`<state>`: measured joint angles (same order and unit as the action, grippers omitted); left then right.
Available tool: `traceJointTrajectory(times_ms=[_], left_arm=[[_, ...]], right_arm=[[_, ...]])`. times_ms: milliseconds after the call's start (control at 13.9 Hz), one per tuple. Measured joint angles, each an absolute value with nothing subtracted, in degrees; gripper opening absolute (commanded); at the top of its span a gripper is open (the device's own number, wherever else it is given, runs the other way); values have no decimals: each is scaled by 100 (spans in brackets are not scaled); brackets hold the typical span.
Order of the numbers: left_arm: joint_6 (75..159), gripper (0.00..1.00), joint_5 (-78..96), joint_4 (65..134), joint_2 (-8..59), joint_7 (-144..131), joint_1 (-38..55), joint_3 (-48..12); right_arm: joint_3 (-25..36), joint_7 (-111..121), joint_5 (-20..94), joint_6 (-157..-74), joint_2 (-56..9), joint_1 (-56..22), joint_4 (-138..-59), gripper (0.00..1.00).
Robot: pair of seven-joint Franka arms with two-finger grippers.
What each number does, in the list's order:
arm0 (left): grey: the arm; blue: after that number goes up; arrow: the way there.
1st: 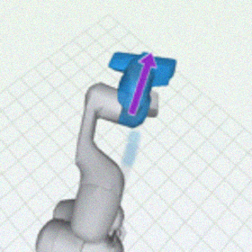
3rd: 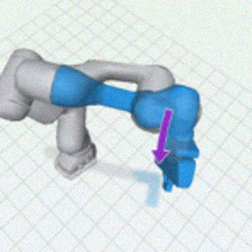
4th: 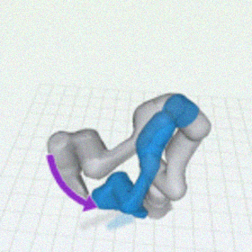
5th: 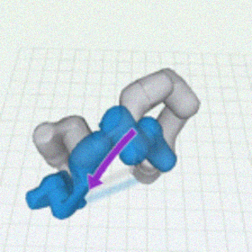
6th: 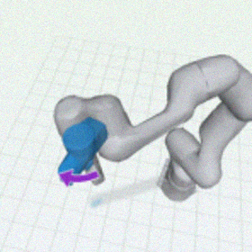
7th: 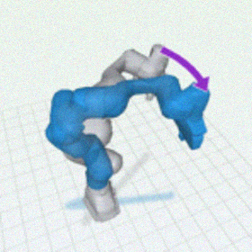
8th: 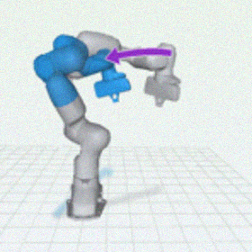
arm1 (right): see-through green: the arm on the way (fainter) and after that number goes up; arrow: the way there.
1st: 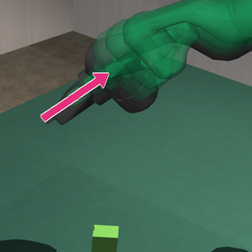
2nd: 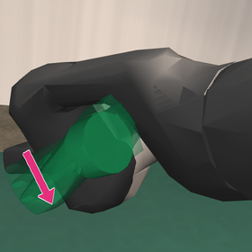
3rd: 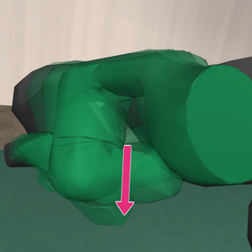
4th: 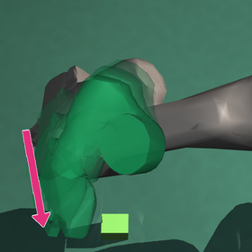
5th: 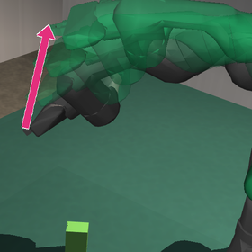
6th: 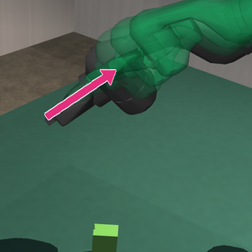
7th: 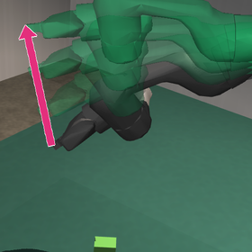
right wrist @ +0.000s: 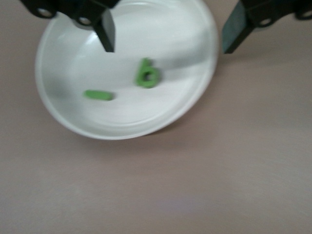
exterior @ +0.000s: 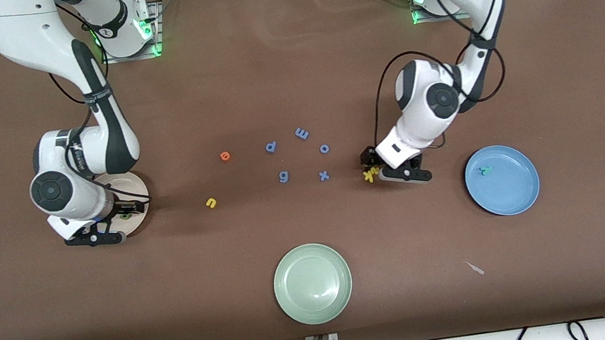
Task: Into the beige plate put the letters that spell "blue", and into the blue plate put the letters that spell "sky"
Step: 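Grasp yellow k with the left gripper while the right gripper grasps yellow u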
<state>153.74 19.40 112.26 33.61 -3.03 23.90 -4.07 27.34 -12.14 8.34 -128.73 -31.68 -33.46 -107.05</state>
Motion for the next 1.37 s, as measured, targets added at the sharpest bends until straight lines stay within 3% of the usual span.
traceJointTrajectory(times_ms=[649,1154,1226,1370], left_arm=[[15393,83,1940,10785,3752,-673,2578,-406],[15388,64,1940,10797,3765,-678,2577,-380],[15386,62,1940,10802,3765,-678,2577,-376],[15384,50,1940,10814,3773,-678,2576,-369]], right_arm=[[2540,-3607,2275,-13121,-3367,-4433,-10477,100],[2475,-4173,2487,-13779,-3933,-4699,-10446,97],[2475,-4178,2487,-13799,-3966,-4701,-10442,92],[2478,-4178,2488,-13843,-4011,-4699,-10442,64]])
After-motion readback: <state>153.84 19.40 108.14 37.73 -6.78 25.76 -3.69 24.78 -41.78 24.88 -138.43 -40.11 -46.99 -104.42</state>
